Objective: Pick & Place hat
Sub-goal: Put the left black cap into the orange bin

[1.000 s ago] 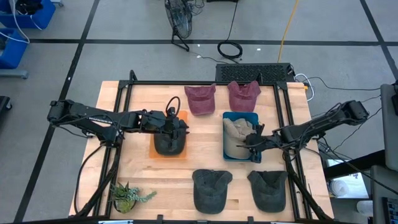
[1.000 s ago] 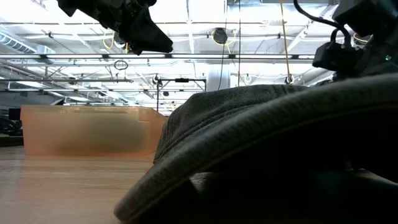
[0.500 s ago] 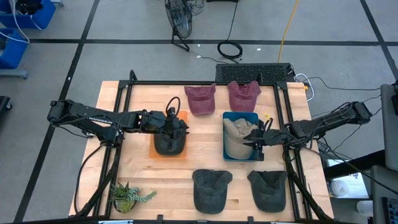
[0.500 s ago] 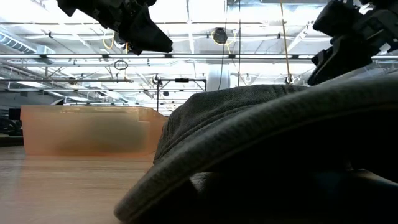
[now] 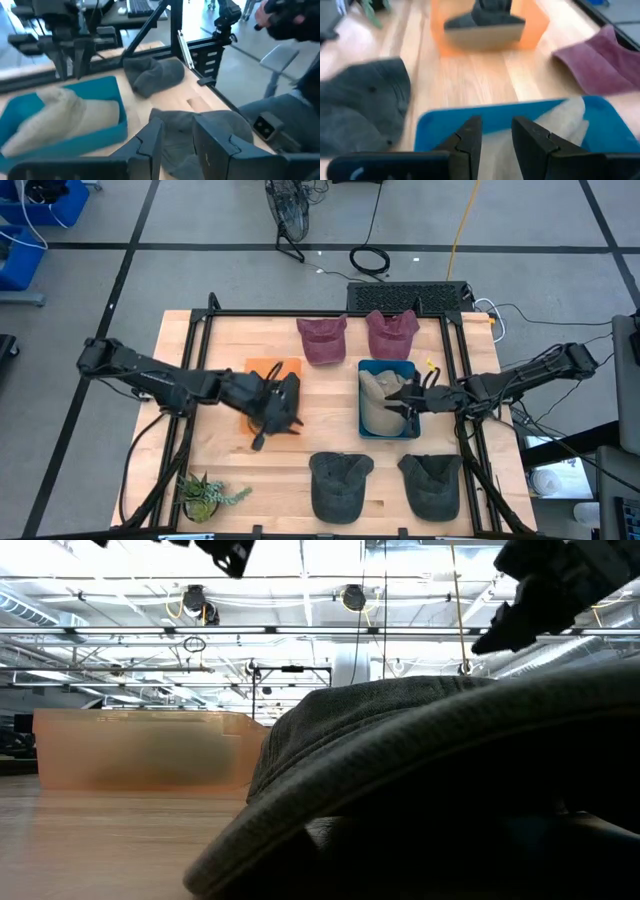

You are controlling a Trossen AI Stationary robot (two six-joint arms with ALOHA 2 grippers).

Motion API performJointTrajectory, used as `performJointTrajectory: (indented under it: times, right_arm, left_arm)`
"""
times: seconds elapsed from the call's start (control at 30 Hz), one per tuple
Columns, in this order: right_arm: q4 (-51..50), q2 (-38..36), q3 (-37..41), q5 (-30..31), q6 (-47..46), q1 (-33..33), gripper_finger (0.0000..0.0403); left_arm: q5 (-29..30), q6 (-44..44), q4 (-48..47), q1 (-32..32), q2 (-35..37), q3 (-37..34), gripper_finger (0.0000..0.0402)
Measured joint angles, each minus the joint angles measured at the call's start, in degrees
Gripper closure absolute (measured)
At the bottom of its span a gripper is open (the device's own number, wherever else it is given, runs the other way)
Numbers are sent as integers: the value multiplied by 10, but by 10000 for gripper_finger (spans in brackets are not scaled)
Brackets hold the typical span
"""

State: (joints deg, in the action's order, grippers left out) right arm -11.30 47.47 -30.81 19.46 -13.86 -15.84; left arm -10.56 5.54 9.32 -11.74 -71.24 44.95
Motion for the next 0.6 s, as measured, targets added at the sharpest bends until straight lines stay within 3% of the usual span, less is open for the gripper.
performJointTrajectory:
  times: [0.17,0.4,0.6]
  right_arm:
    - [52,-11,0,10,27,3,310]
    - [105,-20,-1,69,69,36,310]
    - [68,-17,-1,12,27,44,310]
  left_arm:
    - [90,19,16,-41,0,0,293]
    - [117,-28,7,-68,0,24,293]
    - [180,-43,-19,-86,0,34,293]
